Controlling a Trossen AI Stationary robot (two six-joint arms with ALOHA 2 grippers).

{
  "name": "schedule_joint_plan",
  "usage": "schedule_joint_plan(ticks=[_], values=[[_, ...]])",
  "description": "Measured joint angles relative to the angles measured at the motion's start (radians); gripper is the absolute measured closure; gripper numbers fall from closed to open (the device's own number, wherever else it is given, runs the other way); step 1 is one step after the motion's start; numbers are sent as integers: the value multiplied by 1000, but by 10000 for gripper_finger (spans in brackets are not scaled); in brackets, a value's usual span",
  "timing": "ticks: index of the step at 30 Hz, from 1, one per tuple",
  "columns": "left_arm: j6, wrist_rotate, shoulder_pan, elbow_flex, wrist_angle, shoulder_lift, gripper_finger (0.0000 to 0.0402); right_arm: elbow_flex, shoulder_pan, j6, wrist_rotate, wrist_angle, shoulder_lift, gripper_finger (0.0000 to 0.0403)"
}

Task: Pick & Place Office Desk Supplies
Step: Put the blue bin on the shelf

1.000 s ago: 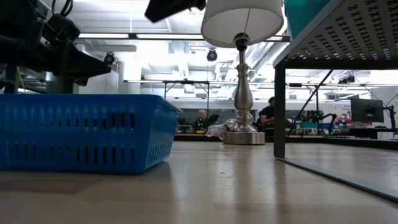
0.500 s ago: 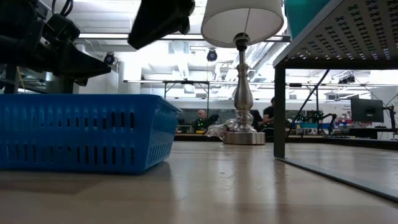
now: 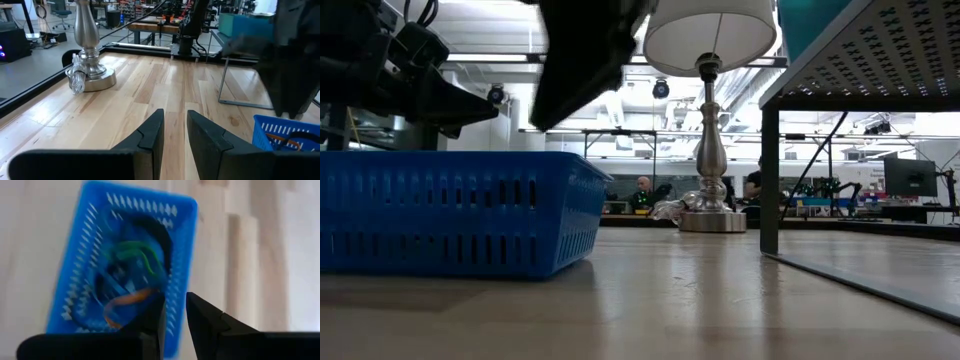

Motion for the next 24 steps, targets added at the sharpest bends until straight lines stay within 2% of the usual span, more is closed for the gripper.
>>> schedule_joint_plan(ticks=[20, 24], values=[[0, 1, 0, 0, 0, 5, 323, 0, -33, -29, -67, 28, 45, 339], [0, 1, 0, 0, 0, 5, 323, 0, -41, -30, -93, 36, 46, 327]])
